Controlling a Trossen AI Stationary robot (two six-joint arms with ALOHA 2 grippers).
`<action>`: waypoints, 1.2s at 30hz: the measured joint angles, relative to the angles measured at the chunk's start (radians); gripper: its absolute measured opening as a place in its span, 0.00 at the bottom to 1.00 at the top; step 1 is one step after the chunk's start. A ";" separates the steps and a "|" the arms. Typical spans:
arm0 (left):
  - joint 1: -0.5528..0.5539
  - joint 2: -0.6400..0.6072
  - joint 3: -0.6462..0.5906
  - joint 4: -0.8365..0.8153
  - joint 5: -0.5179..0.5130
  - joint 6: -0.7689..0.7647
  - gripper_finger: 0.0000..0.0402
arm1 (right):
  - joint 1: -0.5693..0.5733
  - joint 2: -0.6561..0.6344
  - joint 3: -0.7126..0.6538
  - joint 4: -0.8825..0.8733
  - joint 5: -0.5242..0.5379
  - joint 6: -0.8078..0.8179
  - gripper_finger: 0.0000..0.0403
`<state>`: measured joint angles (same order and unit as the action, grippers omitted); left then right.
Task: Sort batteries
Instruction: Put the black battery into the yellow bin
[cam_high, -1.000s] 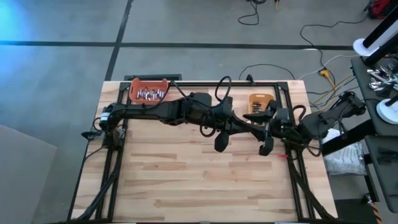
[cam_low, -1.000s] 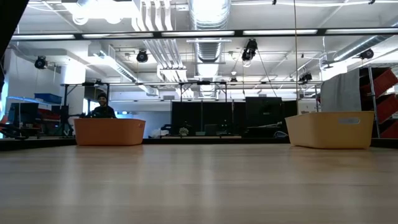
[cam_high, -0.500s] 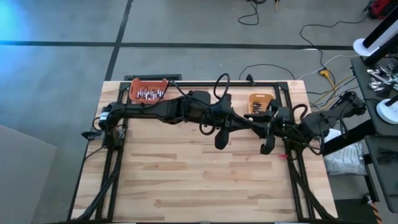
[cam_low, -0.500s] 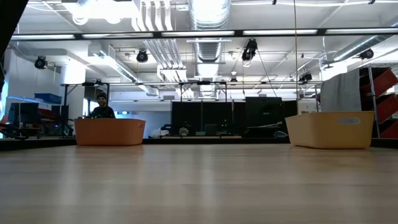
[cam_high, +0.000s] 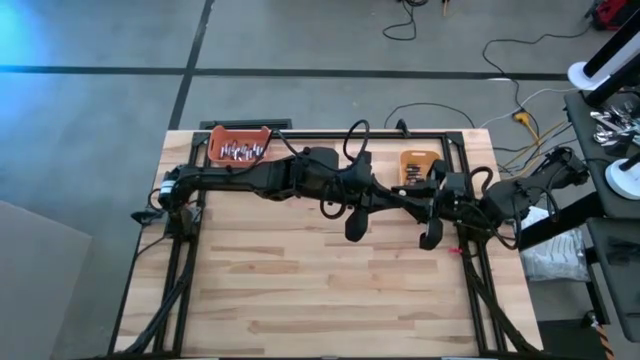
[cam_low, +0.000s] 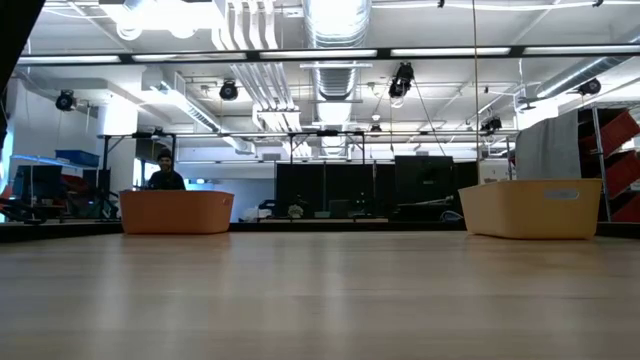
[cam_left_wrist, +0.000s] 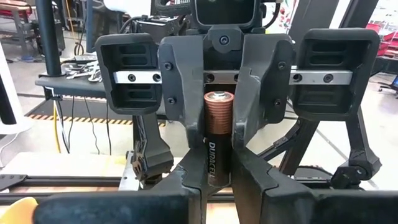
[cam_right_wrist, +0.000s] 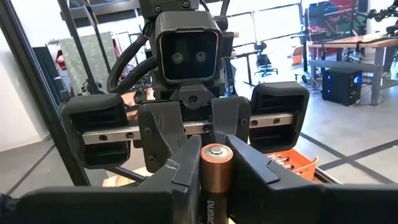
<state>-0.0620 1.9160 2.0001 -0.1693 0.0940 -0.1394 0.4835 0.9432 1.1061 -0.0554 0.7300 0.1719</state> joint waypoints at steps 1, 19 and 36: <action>0.000 0.000 0.000 0.000 0.000 0.000 0.07 | 0.000 0.000 0.000 -0.004 0.000 -0.001 0.13; -0.020 -0.199 0.002 -0.267 -0.033 0.099 0.32 | -0.279 0.001 0.132 -0.189 -0.255 -0.030 0.11; -0.385 -0.453 -0.038 -0.507 -0.699 0.120 0.33 | -1.002 0.027 -0.256 -0.838 -0.548 0.226 0.11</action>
<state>-0.4473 1.4627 1.9619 -0.6763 -0.6047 -0.0195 -0.5183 0.9697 0.8498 -0.8929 0.1823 0.3979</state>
